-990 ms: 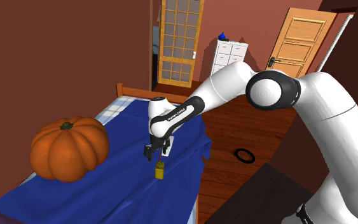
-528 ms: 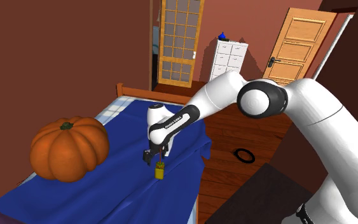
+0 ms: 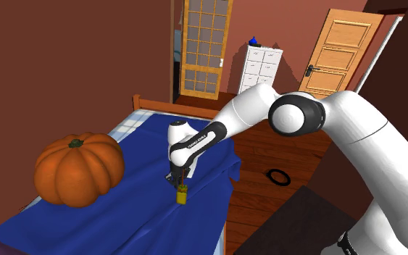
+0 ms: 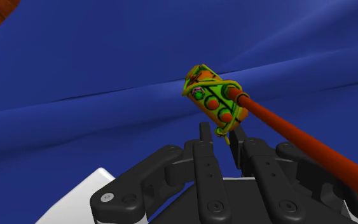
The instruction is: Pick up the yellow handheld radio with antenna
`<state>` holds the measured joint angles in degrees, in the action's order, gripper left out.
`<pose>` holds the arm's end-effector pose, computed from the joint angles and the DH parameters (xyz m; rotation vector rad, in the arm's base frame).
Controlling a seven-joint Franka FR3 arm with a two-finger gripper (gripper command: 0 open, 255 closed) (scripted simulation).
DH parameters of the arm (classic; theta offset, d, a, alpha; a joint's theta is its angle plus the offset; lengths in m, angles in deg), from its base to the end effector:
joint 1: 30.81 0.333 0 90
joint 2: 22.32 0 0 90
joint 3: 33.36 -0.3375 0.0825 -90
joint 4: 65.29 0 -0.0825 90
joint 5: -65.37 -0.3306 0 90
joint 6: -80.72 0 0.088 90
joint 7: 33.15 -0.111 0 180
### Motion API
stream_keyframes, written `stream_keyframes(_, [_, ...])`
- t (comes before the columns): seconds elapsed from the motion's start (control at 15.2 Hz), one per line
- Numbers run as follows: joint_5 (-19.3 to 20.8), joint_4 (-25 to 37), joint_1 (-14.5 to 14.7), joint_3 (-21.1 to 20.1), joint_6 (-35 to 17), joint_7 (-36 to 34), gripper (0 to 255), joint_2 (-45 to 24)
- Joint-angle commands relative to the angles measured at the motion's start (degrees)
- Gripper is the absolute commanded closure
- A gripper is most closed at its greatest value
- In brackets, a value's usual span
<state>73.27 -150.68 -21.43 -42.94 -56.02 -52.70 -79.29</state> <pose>0.6444 0.1971 0.1235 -3.1148 -0.0391 0.1479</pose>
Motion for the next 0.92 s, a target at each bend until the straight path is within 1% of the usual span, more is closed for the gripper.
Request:
stream_keyframes(0.0, [0.0,0.0,0.0,0.0,0.0,0.0,255,0.0])
stream_keyframes(0.2, [0.0,0.1,0.0,0.0,0.1,0.0,255,-0.1])
stream_keyframes(0.86, [-0.6,-3.2,-0.7,-0.8,3.4,0.1,255,6.5])
